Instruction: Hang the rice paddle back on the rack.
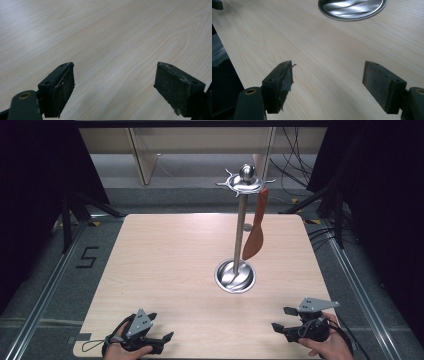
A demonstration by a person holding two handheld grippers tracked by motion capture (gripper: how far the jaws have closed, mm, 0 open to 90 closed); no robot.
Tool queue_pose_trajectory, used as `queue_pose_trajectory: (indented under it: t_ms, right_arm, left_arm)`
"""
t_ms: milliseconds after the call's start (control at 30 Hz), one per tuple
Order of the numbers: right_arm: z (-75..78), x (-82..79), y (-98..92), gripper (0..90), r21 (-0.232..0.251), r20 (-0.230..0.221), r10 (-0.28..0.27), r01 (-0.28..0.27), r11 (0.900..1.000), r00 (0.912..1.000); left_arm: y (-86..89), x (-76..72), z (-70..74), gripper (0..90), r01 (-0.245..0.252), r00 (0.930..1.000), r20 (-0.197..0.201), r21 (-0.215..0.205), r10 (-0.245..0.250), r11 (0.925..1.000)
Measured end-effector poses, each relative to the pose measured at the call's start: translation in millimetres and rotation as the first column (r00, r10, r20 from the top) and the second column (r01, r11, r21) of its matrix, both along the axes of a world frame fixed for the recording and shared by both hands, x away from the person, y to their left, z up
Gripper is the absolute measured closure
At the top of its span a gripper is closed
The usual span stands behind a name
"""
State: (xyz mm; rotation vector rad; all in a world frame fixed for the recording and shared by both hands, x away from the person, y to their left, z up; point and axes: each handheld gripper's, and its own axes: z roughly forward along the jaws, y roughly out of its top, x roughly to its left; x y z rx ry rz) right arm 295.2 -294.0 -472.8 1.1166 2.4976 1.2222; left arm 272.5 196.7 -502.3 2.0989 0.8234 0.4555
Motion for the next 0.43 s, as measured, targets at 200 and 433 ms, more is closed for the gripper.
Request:
queue_pose_trajectory:
  t_ms: [200,433]
  right_arm:
    - [-1.2,1.3,-1.1,25.3,-0.016,0.011,0.003,-0.003,1.0,0.9999]
    - [-1.6,-0.2,-0.1,25.2,-0.004,0.005,-0.021,0.021,1.0,0.9998]
  left_arm:
    - [0.0,0.0,0.0,15.5,0.0,1.0,-0.002,0.001,0.0,1.0]
    - [-1.2,-2.0,-0.9,15.5,-0.027,0.9991,-0.034,-0.023,0.026,0.9994]
